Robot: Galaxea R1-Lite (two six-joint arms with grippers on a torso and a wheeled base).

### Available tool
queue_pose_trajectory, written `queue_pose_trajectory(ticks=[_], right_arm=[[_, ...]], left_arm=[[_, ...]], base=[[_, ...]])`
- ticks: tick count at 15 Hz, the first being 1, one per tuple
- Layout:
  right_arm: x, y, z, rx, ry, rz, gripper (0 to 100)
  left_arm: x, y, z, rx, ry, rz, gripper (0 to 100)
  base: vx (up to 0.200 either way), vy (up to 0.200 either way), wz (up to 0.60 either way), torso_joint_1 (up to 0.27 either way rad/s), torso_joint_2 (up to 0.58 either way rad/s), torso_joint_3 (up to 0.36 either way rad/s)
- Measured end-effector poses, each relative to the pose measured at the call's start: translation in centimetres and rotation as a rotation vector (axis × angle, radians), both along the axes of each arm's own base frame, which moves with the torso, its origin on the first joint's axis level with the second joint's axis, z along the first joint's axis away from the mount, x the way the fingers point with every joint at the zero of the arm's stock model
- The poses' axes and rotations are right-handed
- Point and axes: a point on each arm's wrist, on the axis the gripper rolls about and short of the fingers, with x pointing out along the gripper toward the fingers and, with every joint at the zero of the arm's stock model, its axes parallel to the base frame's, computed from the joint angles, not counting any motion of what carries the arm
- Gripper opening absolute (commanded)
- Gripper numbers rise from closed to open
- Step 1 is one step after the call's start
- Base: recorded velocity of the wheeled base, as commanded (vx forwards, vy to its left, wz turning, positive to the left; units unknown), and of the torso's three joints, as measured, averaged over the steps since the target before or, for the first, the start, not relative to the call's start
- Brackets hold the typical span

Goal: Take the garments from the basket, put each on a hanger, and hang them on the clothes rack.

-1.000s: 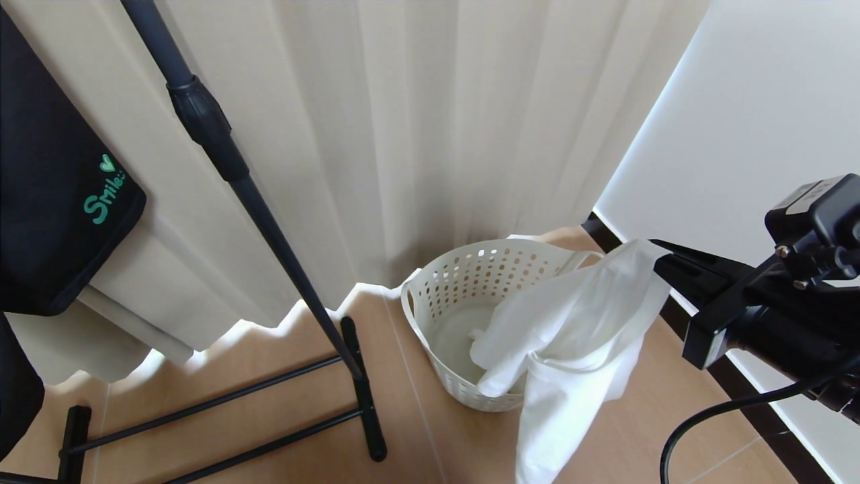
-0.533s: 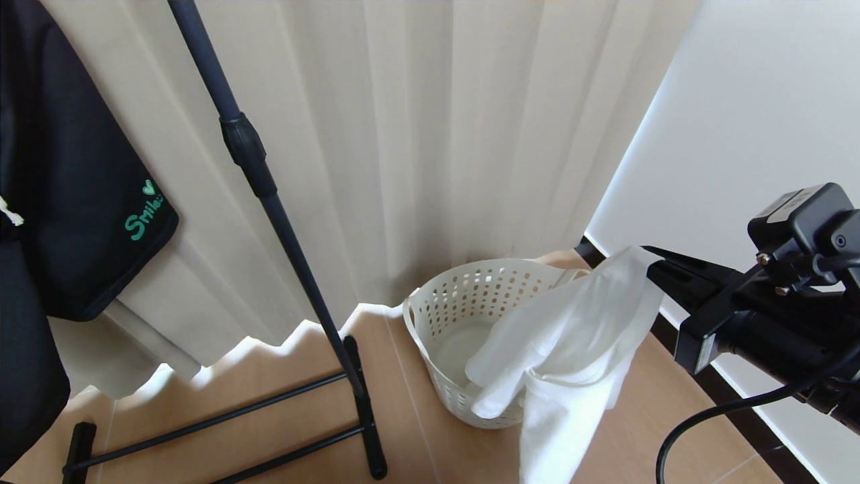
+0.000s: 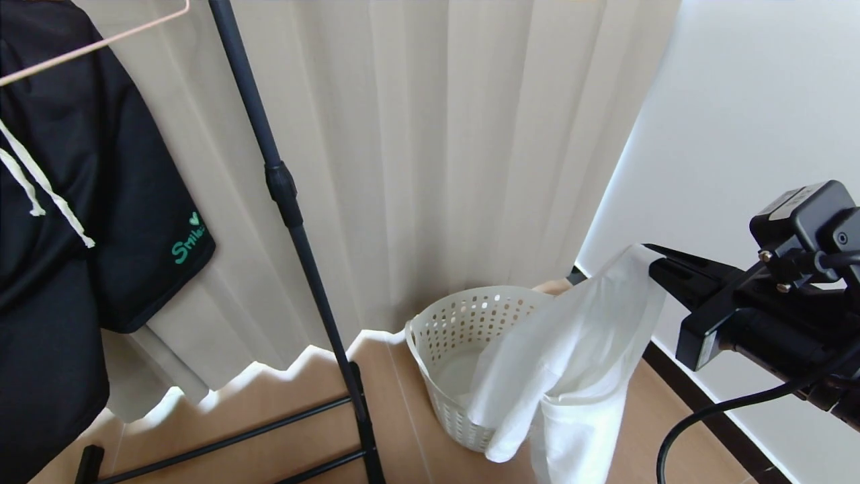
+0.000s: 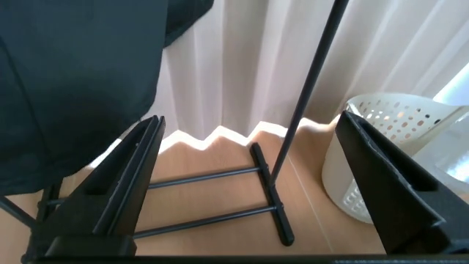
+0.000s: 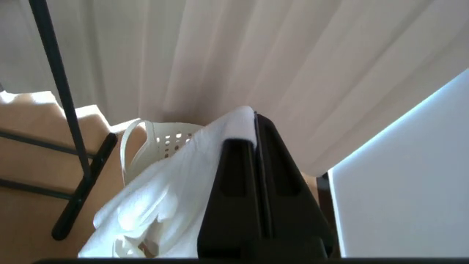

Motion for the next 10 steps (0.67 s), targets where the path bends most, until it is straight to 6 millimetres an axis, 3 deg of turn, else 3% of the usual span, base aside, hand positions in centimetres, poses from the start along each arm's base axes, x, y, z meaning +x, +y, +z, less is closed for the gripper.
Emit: queue_pose_trajectory(ticks=[4,10], right_arm=[[0.01,-0.06,-0.04,-0.001,0.001,-0.003,0],[0.02,-0.05,0.00,0.000,0.000,-0.004,0]], left_arm=[[0.00,0.00,0.02,0.000,-0.001,0.000,100],[0.00,0.00,0.02,0.000,-0.002,0.000,100]], base=[[0.000,0.000,0.00,0.012,-0.42,-0.223],[0.000,0.000,0.00,0.088,-0.46,-0.354]])
